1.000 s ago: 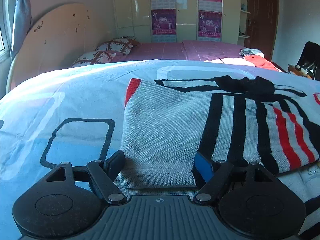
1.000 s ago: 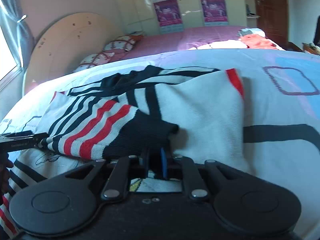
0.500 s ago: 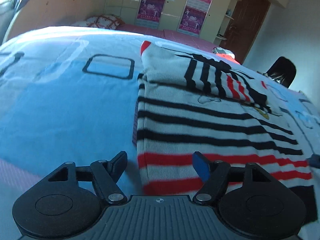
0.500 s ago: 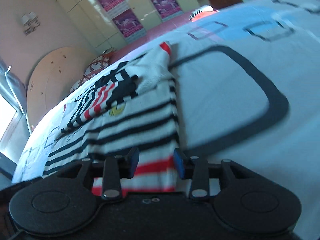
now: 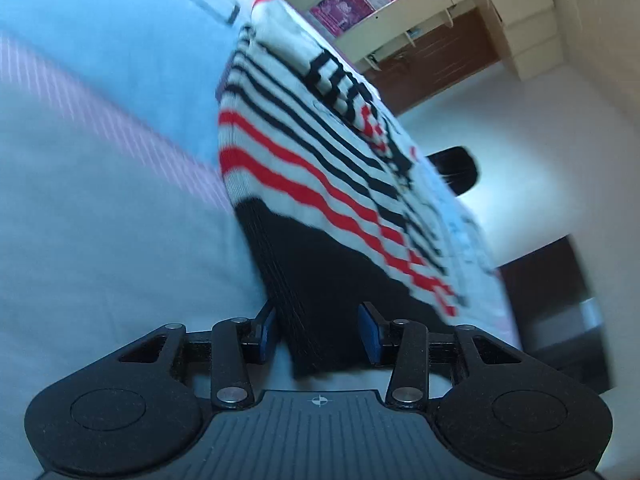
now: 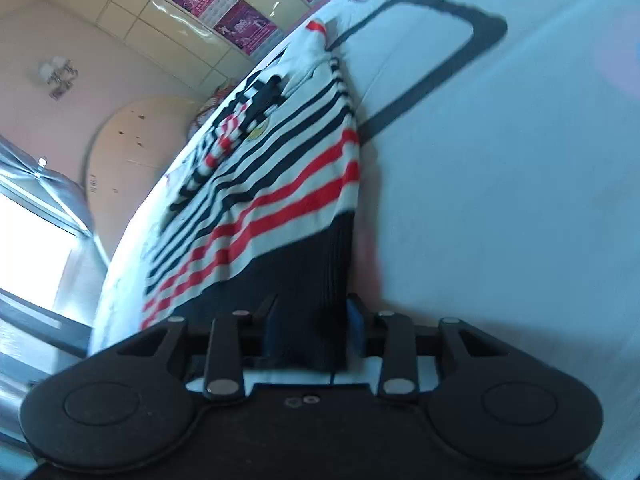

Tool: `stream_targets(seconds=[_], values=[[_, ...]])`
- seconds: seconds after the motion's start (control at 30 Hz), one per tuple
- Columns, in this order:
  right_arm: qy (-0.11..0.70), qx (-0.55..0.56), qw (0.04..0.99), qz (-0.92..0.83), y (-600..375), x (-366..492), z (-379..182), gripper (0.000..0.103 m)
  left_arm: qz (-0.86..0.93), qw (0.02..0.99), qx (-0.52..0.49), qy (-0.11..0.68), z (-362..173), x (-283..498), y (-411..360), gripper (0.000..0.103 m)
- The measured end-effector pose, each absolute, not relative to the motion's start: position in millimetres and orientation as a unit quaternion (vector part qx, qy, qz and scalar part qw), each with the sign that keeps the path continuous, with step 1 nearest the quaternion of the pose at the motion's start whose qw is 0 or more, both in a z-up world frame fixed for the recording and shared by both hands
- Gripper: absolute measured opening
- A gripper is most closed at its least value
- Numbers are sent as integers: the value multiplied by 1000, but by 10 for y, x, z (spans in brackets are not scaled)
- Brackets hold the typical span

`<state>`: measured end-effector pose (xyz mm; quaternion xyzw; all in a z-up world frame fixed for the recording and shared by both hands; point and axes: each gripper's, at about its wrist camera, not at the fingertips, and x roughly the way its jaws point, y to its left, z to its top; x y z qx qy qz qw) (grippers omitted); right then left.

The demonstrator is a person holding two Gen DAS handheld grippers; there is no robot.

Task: Fold small clothes
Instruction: 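Grasp the black hem with the left tool while the right tool holds the side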

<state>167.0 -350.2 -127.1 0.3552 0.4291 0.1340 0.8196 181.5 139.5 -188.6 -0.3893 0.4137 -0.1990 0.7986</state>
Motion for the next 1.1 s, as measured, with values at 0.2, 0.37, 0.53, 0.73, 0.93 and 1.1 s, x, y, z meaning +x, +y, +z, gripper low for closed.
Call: stream_targets(seconds=[0.2, 0.37, 0.53, 0.73, 0.93, 1.1], values=[[413, 421, 794, 144, -3552, 1648, -1370, 30, -215, 779, -424, 407, -2044, 1975, 1371, 29], [420, 430, 788, 137, -3595, 1900, -1451, 13, -203, 794, -411, 400, -2009, 2135, 1282, 28], [430, 349, 825, 114, -3419, 1952, -1354, 6, -166, 819, -374, 403, -1948, 2155, 1210, 4], [365, 315, 864, 142, -3446, 1734, -945, 6, -172, 837, -401, 331, -1731, 1859, 1487, 3], [416, 325, 842, 110, -3489, 1810, -1315, 6, -142, 832, -391, 367, -1939, 1899, 1525, 3], [373, 327, 859, 124, -3499, 1822, -1049, 6, -154, 845, -390, 332, -1727, 1971, 1528, 3]])
